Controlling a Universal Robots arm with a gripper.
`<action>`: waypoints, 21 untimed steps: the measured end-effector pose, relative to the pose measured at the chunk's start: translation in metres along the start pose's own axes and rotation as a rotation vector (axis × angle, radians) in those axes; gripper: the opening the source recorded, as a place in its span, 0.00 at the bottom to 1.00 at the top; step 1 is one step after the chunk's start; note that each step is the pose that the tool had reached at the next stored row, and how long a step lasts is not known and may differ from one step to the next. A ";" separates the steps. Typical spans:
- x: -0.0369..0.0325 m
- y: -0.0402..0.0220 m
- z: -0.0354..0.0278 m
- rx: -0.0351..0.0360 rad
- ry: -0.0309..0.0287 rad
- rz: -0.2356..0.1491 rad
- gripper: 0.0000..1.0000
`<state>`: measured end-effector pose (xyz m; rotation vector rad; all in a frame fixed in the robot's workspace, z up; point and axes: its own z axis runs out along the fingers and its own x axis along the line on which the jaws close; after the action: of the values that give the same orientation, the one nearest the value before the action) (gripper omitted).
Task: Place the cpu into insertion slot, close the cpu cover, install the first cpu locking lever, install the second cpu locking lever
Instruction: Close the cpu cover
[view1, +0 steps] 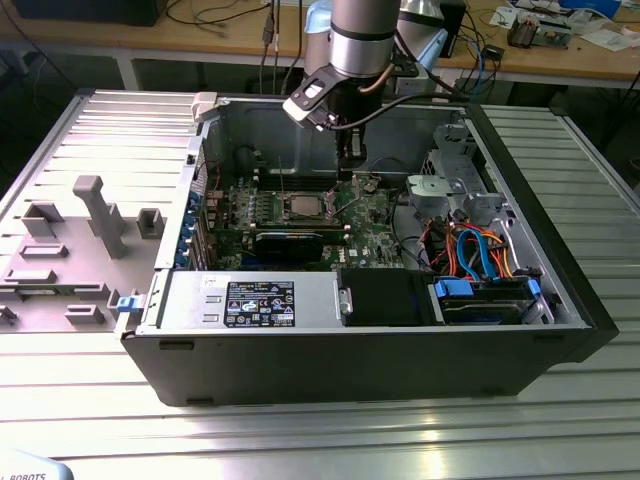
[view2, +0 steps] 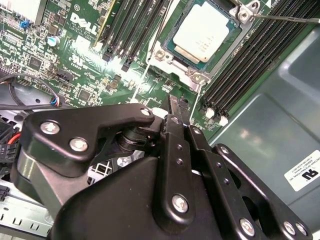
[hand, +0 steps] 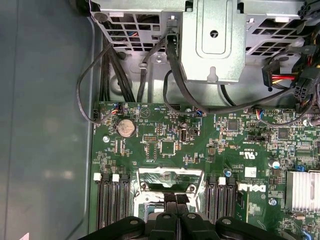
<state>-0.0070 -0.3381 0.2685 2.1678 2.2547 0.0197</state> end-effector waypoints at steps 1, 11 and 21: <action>0.0000 0.0002 0.0000 0.0000 0.0001 0.000 0.11; -0.0001 0.0022 0.0000 0.0000 0.0000 0.000 0.11; -0.0001 0.0027 0.0000 0.0000 0.0000 0.000 0.11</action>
<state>-0.0043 -0.3381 0.2685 2.1678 2.2547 0.0197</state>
